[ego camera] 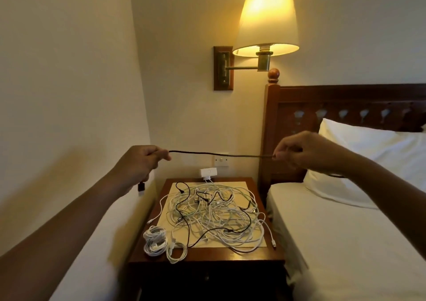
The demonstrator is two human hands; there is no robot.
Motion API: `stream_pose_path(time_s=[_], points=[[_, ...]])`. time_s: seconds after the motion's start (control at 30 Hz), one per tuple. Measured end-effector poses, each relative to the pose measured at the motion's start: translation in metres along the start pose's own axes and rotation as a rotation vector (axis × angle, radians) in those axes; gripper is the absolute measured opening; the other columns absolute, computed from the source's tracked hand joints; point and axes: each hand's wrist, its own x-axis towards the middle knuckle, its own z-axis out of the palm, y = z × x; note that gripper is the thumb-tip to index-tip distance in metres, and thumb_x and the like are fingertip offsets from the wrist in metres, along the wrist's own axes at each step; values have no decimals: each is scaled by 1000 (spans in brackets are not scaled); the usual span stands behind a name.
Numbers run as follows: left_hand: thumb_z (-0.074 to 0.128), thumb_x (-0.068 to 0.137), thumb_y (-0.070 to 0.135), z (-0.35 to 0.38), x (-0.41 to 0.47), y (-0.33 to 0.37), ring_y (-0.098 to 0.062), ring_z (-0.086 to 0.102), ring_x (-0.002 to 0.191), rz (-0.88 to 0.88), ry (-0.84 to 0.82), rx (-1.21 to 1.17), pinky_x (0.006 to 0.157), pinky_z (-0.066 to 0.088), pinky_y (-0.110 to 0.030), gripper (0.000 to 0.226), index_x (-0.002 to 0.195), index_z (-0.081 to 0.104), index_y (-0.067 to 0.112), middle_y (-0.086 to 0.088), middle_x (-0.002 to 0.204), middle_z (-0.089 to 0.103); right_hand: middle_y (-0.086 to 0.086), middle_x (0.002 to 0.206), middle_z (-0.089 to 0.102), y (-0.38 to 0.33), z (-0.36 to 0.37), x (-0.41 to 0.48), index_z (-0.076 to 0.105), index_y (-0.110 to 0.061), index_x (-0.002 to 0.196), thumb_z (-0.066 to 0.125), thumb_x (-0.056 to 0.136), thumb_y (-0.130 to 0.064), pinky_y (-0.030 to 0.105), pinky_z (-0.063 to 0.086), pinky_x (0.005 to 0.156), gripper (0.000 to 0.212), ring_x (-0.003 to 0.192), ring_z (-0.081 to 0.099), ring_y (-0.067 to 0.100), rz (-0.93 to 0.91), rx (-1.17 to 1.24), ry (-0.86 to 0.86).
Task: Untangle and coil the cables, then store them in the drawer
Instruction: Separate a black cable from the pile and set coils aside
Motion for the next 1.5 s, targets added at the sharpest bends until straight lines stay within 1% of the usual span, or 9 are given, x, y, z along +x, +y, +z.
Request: stream_pose_path(time_s=[0.07, 0.2, 0.3, 0.4, 0.57, 0.9, 1.03, 1.2, 1.5], points=[[57, 103, 34, 4, -6, 11, -10, 30, 43, 77, 10, 94, 46, 25, -24, 27, 90, 77, 20, 7, 53, 42, -13, 96, 75, -2, 13, 2, 71, -30, 107, 69, 97, -26, 24, 58, 79, 11, 90, 71, 3, 54, -7, -184], [57, 100, 43, 43, -30, 60, -4, 57, 60, 315, -161, 289, 56, 39, -21, 27, 89, 75, 26, 13, 66, 65, -13, 136, 61, -53, 40, 8, 49, -26, 145, 75, 83, -51, 30, 50, 104, 72, 123, 59, 4, 0, 203, -189], [64, 97, 40, 59, -32, 78, 0, 58, 65, 479, -34, 378, 53, 35, -12, 16, 92, 66, 26, 9, 71, 63, -1, 107, 76, -88, 64, 10, 51, -23, 138, 63, 100, -32, 26, 58, 85, 41, 94, 72, 8, -46, 442, -270], [65, 99, 28, 44, -27, 72, 7, 54, 66, 520, -6, 407, 56, 36, -8, 9, 95, 59, 23, 9, 73, 60, -1, 74, 61, -92, 72, 10, 66, -24, 115, 49, 108, -27, 19, 45, 52, 19, 56, 53, 5, -48, 484, -78], [66, 97, 28, 25, -27, 26, 4, 57, 67, 649, -118, 581, 61, 37, -8, 12, 90, 70, 18, 15, 75, 61, -5, 57, 49, -71, 73, 20, 77, -26, 98, 51, 106, -34, 29, 32, 51, 28, 49, 38, 9, -123, 334, 79], [59, 101, 29, -52, -5, -77, -30, 65, 74, 324, 40, 913, 66, 51, -38, 21, 83, 65, 22, -3, 80, 71, -20, 58, 62, 38, 103, -5, 72, -17, 80, 55, 103, -31, 22, 38, 60, 32, 58, 57, -4, 59, 220, -42], [61, 100, 26, -74, 3, -84, -35, 63, 76, 127, 201, 846, 66, 49, -37, 23, 77, 65, 29, -5, 78, 70, -29, 72, 65, 66, 116, -19, 68, -37, 75, 59, 103, -27, 25, 45, 65, 31, 74, 61, -3, 84, 50, -1], [58, 102, 25, -69, 4, -68, -20, 55, 64, 91, 274, 697, 56, 34, -30, 28, 78, 71, 19, 6, 65, 60, -34, 69, 66, 82, 134, -23, 77, -31, 109, 59, 103, -16, 10, 46, 67, 24, 76, 63, -8, 141, -41, -156], [66, 94, 29, -51, -36, -37, -8, 21, 43, -280, -510, -161, 37, 21, -17, 29, 86, 75, 3, -2, 57, 28, -3, 92, 75, 136, 168, -36, 76, -9, 113, 77, 86, 3, 13, 49, 49, 29, 51, 69, 4, 605, -16, -15]])
